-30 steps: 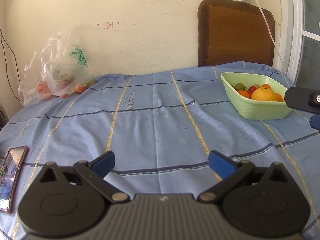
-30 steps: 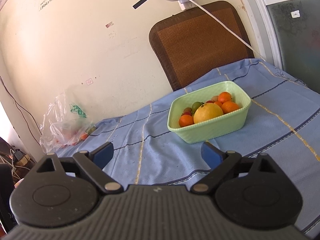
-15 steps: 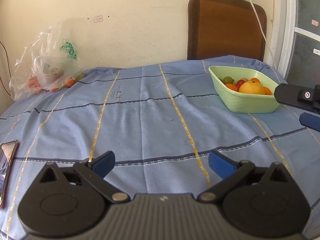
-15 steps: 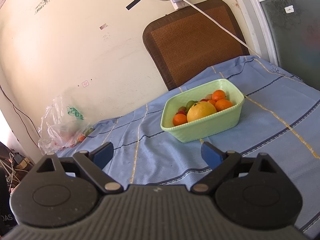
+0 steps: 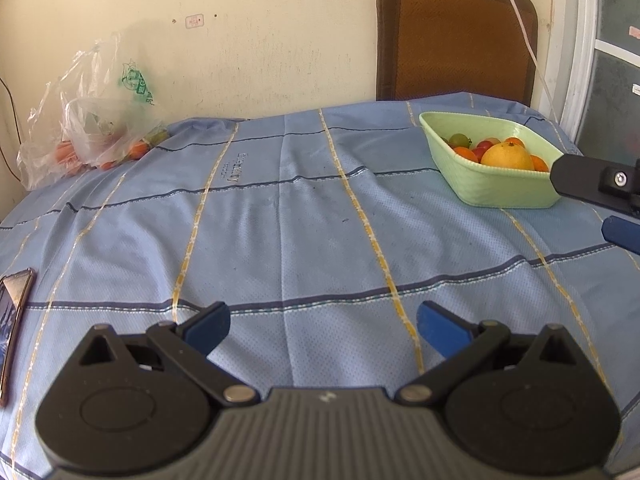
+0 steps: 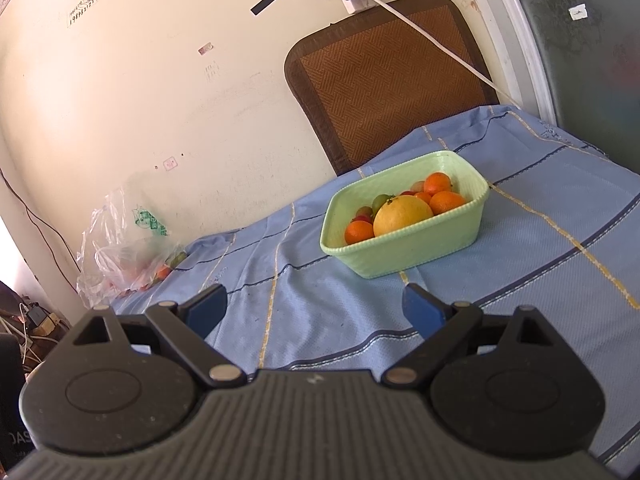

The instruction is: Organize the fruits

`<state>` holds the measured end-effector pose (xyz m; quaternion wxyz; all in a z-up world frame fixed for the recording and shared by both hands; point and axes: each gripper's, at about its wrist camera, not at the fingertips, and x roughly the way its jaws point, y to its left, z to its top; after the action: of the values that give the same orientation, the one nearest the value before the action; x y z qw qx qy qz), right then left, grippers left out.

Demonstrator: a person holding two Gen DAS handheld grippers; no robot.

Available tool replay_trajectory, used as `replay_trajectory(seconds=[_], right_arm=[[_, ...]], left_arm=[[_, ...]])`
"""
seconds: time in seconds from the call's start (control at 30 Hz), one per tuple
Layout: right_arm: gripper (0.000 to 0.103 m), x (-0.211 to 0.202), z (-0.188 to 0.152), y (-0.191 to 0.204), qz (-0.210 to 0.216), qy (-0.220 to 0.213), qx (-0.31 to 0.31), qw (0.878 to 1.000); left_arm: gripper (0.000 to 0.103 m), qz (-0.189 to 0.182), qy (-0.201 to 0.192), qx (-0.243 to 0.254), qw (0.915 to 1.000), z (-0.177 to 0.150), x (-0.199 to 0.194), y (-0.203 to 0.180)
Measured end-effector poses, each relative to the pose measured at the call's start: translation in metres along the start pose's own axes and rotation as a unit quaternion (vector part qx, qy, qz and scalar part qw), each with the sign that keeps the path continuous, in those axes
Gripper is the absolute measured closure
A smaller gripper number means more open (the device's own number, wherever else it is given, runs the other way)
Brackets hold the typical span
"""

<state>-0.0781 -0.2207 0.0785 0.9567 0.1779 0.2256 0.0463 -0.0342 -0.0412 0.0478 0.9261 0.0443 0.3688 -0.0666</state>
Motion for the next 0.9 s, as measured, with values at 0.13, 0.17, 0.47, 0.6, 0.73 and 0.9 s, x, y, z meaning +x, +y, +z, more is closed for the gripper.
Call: replay_trajectory(seconds=[0.13, 0.17, 0.47, 0.6, 0.73, 0.9], right_arm=[[0.007, 0.0009, -0.001, 0.0, 0.001, 0.002, -0.001, 1.0], [0.007, 0.0011, -0.0013, 0.0001, 0.001, 0.003, -0.002, 1.0], [0.007, 0.0015, -0.0012, -0.0007, 0.002, 0.004, -0.002, 1.0], [0.007, 0.0023, -0.0024, -0.0015, 0.002, 0.005, -0.001, 1.0], [0.007, 0.0028, -0.003, -0.0017, 0.002, 0.006, 0.0, 1.0], [0.007, 0.0029, -0.0031, -0.0024, 0.002, 0.006, 0.0, 1.0]], left_arm=[[0.0, 0.004, 0.005, 0.009, 0.9999, -0.0007, 0.0011, -0.0033], [0.0, 0.005, 0.006, 0.011, 0.9999, -0.0008, 0.0016, -0.0043], [0.0, 0.005, 0.015, 0.016, 0.9998, -0.0024, 0.0029, -0.007], [0.0, 0.004, 0.016, 0.015, 0.9998, -0.0022, 0.0031, -0.0069], [0.0, 0.002, 0.02, 0.017, 0.9997, -0.0017, 0.0045, -0.0076], [0.0, 0.001, 0.025, 0.022, 0.9994, -0.0026, 0.0056, -0.0095]])
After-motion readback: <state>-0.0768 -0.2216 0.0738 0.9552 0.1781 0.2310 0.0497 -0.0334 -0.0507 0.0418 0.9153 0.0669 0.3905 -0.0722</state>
